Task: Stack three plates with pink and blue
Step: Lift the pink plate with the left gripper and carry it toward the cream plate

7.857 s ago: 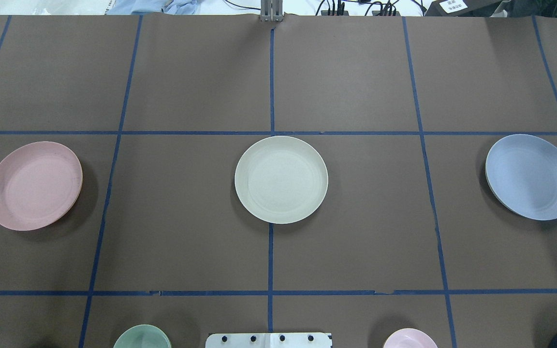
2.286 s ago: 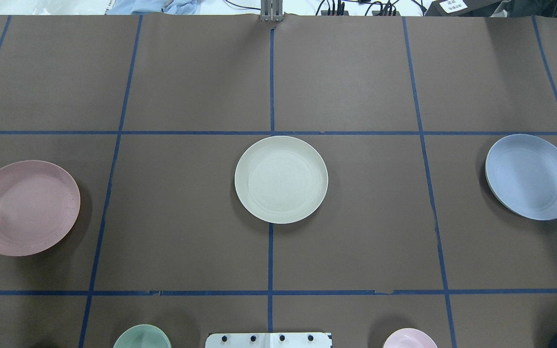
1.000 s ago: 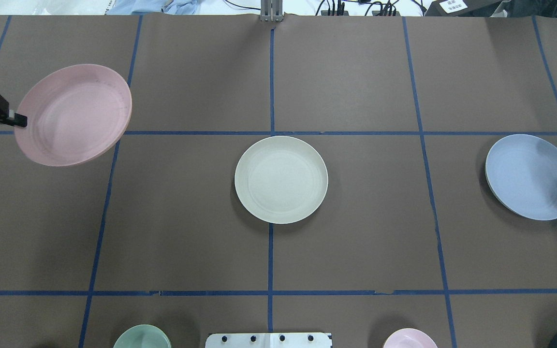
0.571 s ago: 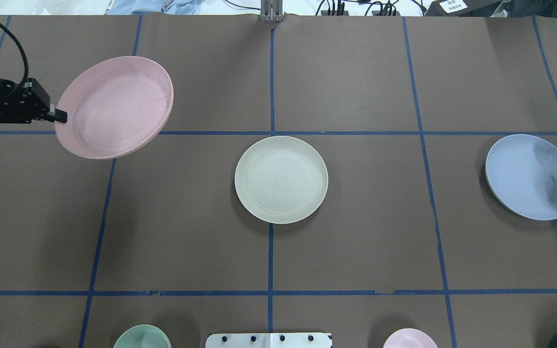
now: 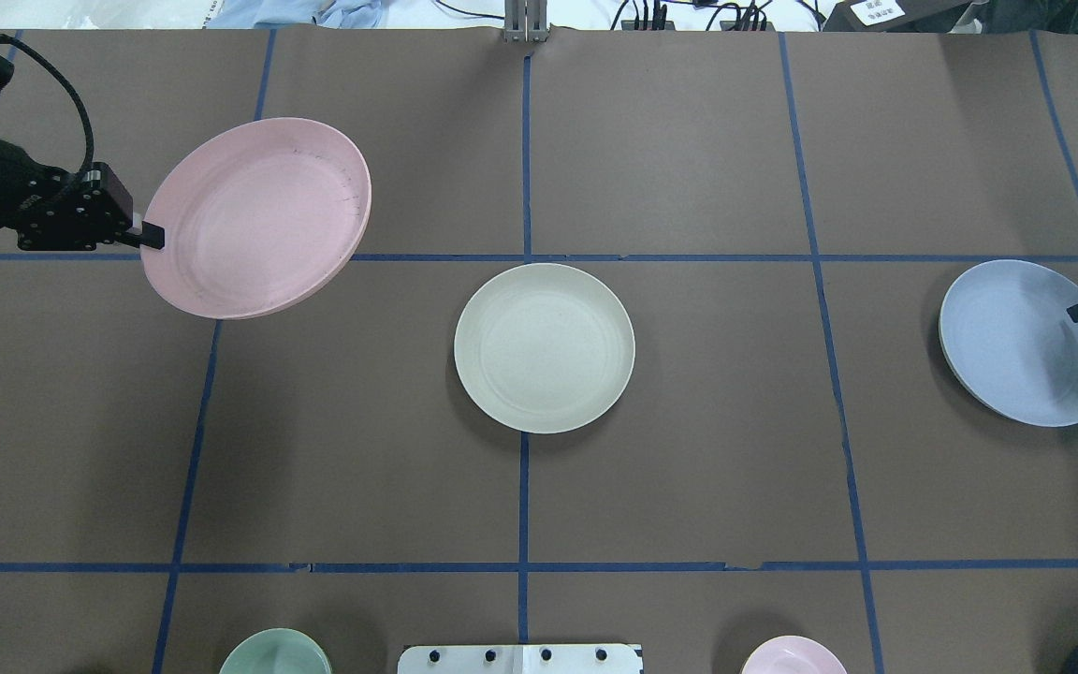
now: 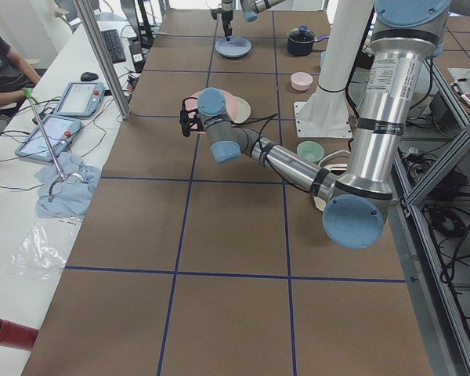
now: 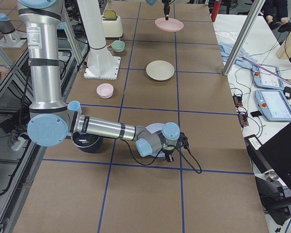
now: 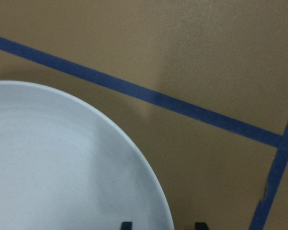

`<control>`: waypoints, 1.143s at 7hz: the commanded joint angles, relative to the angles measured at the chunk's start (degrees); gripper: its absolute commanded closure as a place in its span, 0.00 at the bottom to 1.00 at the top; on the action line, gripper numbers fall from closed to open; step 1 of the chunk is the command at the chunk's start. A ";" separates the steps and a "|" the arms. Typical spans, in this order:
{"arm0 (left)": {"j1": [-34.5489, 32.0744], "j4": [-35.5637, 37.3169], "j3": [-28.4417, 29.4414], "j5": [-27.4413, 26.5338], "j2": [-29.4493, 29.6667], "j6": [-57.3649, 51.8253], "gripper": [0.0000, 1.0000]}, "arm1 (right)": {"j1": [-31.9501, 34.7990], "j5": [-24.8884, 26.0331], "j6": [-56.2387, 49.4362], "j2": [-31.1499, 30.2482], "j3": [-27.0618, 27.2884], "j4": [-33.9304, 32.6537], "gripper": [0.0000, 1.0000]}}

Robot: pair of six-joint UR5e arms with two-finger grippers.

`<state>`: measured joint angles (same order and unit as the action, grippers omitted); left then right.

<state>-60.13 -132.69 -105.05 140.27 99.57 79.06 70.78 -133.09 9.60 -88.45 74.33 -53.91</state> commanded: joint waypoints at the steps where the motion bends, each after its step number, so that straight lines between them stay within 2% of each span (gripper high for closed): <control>1: 3.86 0.33 -0.24 -2.19 0.88 3.01 1.00 | -0.03 -0.24 0.07 -0.58 0.20 0.04 1.00; 2: 7.36 3.11 0.11 -4.89 4.20 6.07 1.00 | 0.06 -0.33 0.07 -0.50 0.29 0.04 1.00; 3: 12.36 10.88 0.89 -11.44 10.06 7.49 1.00 | 0.15 -1.90 0.24 -0.58 1.42 -0.57 1.00; 4: 14.84 17.40 1.69 -14.21 14.47 7.51 1.00 | 1.11 -4.35 2.42 -0.59 1.69 -0.49 1.00; 5: 16.96 18.42 3.35 -15.71 16.69 10.12 1.00 | 2.51 -6.46 10.53 -0.85 3.87 0.12 1.00; 6: 19.15 18.17 6.15 -17.82 18.45 11.71 1.00 | 3.22 -6.92 12.62 -2.33 8.85 -0.66 1.00; 8: 23.55 16.51 7.58 -19.93 19.52 11.82 1.00 | 7.60 -15.49 12.72 -2.52 9.69 -0.67 1.00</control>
<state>-39.49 -115.49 -98.33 122.03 118.34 90.55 75.82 -143.54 21.67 -90.87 83.08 -54.51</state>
